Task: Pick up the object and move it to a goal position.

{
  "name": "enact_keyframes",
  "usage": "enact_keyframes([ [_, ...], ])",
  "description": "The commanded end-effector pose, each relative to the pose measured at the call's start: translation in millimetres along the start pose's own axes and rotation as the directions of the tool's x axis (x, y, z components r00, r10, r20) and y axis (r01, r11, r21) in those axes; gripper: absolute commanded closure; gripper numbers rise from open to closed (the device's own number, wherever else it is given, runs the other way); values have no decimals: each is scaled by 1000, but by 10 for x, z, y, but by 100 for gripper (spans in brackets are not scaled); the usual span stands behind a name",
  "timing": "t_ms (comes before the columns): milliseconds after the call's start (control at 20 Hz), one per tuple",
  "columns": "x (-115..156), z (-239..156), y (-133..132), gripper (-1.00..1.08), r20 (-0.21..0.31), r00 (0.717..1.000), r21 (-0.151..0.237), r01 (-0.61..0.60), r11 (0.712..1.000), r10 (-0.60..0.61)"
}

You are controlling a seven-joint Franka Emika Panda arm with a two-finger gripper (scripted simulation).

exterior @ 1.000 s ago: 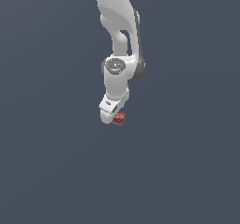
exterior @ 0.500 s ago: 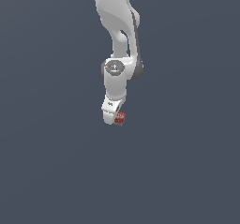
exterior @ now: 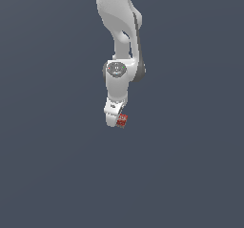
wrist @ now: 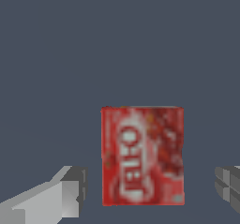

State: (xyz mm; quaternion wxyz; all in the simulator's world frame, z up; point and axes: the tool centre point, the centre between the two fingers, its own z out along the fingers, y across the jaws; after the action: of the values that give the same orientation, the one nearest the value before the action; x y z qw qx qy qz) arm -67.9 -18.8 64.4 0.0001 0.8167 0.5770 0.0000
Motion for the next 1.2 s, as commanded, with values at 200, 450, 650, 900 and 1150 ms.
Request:
enact_keyframes([
  [200, -3, 195, -9, -92, 0, 1000, 0, 2, 1000, -2],
  [450, -3, 420, -13, -92, 0, 1000, 0, 4, 1000, -4],
  [650, -1, 489, -8, -92, 0, 1000, 0, 5, 1000, -5],
  [900, -1, 492, -8, 108, 0, 1000, 0, 5, 1000, -5],
  [1150, -1, 492, -8, 108, 0, 1000, 0, 5, 1000, -5],
])
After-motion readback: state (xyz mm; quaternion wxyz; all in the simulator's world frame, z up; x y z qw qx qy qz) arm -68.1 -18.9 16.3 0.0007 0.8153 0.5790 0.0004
